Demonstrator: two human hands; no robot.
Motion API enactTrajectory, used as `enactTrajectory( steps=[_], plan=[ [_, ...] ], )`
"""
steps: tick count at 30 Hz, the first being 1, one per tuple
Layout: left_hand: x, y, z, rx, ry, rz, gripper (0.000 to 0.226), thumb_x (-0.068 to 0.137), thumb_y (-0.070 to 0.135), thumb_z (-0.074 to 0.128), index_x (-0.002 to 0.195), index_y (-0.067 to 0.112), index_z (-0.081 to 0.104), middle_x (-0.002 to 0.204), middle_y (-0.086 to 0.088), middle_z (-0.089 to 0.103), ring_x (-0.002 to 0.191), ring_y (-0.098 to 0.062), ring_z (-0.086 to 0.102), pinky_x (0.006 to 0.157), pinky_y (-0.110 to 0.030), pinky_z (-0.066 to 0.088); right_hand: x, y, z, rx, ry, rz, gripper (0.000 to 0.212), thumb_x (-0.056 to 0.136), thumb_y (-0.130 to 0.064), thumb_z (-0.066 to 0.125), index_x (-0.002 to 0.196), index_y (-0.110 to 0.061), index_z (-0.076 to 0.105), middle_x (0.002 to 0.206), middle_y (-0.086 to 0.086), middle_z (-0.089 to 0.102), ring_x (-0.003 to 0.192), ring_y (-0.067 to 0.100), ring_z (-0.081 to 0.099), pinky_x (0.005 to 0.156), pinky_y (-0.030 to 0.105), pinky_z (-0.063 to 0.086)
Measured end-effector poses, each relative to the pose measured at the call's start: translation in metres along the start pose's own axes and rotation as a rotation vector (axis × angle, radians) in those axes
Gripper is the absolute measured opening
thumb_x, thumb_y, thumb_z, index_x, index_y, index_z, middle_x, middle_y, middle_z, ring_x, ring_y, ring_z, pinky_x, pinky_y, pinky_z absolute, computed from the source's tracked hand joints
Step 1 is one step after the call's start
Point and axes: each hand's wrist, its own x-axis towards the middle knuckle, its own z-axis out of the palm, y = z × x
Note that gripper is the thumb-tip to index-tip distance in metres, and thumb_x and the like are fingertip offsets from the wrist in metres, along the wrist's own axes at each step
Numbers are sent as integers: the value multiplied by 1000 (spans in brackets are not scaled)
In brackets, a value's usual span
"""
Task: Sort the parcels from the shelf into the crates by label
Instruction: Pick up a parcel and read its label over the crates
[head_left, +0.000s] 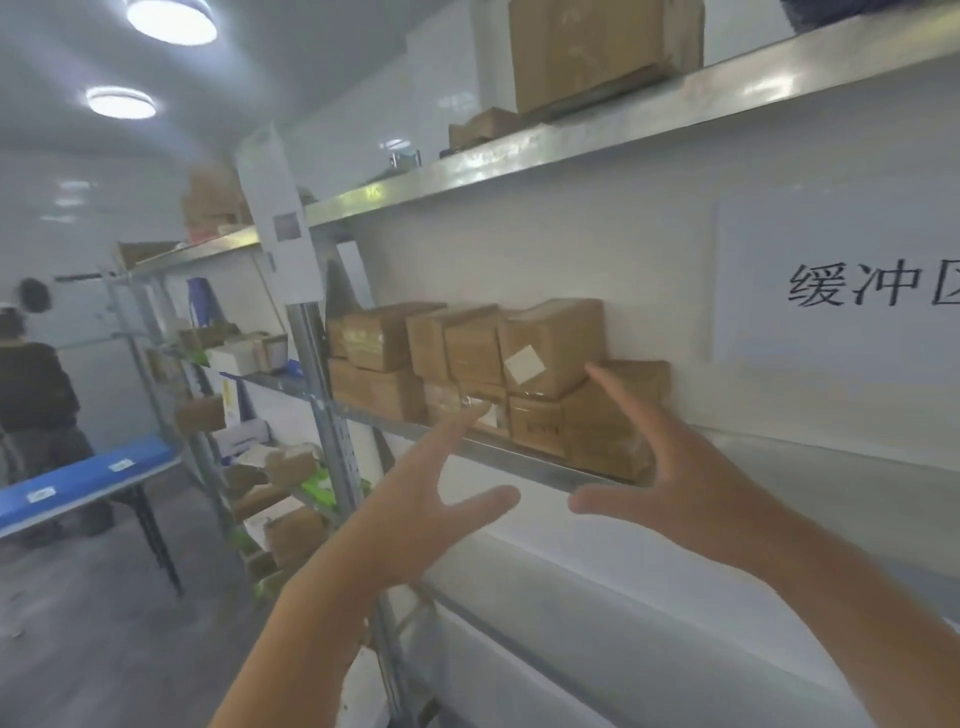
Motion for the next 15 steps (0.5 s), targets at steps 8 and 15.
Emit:
enactTrajectory(
  steps=[8,15],
  plan=[
    [120,-6,46,-138,-139,101,70,85,78,61,147,65,32,156,35,36,143,3,38,113,-28,36,84,82,-16,-51,74,120,113,57,-101,61,155,-63,22,160,-31,33,150,-3,31,126,44,30],
    [142,-16,98,-371,-50,95,48,96,70,50,141,56,47,115,29,62,101,4,62,90,-23,54,102,112,7,175,387,475,99,78,-94,48,160,-41,35,158,-17,41,146,11,42,123,44,33]
  ],
)
